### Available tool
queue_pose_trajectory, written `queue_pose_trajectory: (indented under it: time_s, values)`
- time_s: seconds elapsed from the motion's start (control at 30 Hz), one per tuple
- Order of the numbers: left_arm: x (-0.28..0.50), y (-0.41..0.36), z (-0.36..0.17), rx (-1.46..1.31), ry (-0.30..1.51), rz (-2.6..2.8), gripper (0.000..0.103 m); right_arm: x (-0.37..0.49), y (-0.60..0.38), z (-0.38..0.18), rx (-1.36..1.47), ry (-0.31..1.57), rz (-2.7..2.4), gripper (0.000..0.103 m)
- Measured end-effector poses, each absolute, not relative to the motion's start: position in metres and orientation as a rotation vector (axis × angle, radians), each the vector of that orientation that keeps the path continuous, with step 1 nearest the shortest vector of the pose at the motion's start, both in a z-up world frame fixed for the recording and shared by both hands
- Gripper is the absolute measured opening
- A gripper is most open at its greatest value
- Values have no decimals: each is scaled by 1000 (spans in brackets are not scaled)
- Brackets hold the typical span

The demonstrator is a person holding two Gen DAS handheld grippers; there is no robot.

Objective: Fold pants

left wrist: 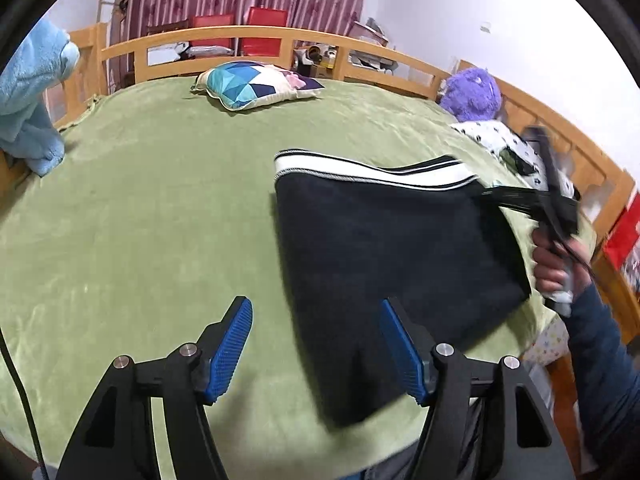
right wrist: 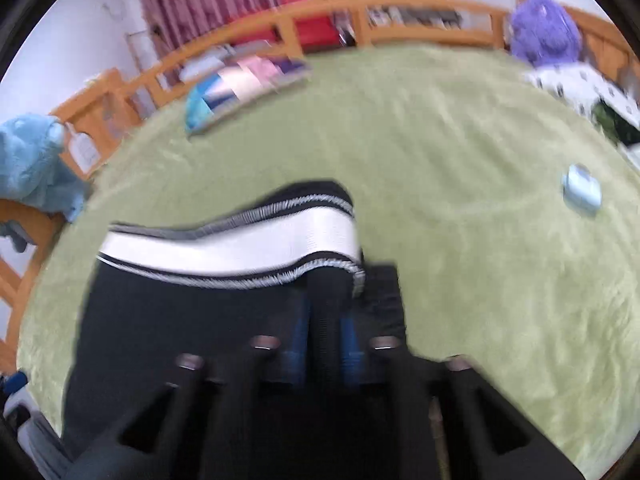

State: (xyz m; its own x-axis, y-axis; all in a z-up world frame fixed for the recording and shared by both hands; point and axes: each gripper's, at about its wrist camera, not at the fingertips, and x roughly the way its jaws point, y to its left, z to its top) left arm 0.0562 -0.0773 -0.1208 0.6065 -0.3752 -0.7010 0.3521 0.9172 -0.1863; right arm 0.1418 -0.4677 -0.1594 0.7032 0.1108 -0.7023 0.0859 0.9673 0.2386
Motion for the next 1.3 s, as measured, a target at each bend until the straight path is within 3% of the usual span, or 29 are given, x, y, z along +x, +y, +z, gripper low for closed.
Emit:
queue_pose_trajectory:
  time_s: [0.07,0.13,0.2,0.3,0.43,0.63,0.77,0.93,1.0,1.2,1.3]
  values:
    - [66,-80,-121,-63,820,-413,65,132,-487,-147,361,745,17,11]
    - [81,-89,-127,-116,843,-432,66,136,-492,-159,288,784,-80,11]
    - [92,-104,-144,-135,921,-463,67,146,-495,-189,284,893,-122,19]
    - [87,-118,-177,-94,1015,-475,67,125,-500,-178,303,854,-137,31]
    - [68,-116,-209,-136,1074,-511,70,76,-482,-162,260,833,-116,34]
    - [85,-118,-172,-108,975,-530,68,56,-459,-181,113,908,-112,45]
    - [126,-132,-160,-104,984,-526,68,68,-489,-172,292,896,-57,64]
    - [166,-144,-176,-90,1032,-437,68,107,-503,-190,324,963,-7,69]
    - [175,-143,-184,-106,1053,-444,68,116,-505,-193,305,971,-14,79]
    - [192,-152,-201,-103,1088,-458,70,138,-504,-207,283,983,63,81]
    - [198,-149,-210,-132,1107,-472,77,151,-512,-219,342,1021,96,89]
